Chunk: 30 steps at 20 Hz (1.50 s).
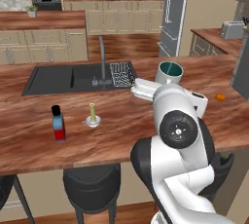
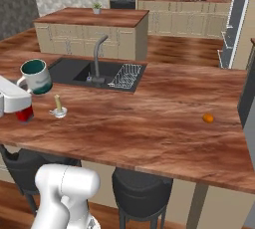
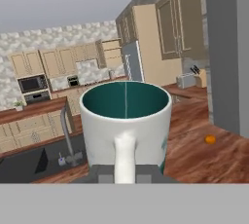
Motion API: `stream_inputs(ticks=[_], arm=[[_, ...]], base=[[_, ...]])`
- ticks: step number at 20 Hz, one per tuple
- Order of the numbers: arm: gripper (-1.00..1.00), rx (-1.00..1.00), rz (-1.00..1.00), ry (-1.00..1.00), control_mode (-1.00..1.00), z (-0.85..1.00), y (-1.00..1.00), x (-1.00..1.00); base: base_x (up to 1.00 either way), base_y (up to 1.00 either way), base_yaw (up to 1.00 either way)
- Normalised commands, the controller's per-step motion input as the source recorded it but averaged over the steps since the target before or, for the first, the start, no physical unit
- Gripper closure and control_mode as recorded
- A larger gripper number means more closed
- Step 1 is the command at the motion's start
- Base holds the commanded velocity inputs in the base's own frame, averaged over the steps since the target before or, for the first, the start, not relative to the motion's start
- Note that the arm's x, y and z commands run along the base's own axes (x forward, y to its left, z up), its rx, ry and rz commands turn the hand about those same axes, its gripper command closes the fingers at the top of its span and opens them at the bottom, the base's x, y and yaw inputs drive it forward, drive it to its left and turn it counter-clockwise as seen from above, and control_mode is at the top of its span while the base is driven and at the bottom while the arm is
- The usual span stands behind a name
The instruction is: Open the cabinet directly in front. Then move the liquor and the mug to the dining counter with the candle on it.
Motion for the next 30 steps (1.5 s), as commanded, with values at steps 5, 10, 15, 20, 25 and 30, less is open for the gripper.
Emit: stream_inputs(ticks=[5,10,15,20,25,30], arm=[[1.0,0.0,0.01,0.02,-1.0,0.0,-0.02,0.07],[1.0,0.0,0.17,0.19,-1.0,0.0,-0.05,0.06],[1.0,0.05,0.24,0.26,-1.0,-0.01,-0.24,0.0],[1.0,0.12,0.28,0.42,-1.0,-0.24,-0.4,0.03],[1.0,0.06,0.32,0.44,-1.0,-0.46,-0.39,0.03],[1.0,-0.02,0.35,0.24,-1.0,-0.5,-0.15,0.34]], base=[[0.1,0.0,0.0],[0.0,0.0,0.0],[0.0,0.0,0.0],[0.0,0.0,0.0],[0.0,0.0,0.0],[0.0,0.0,0.0]])
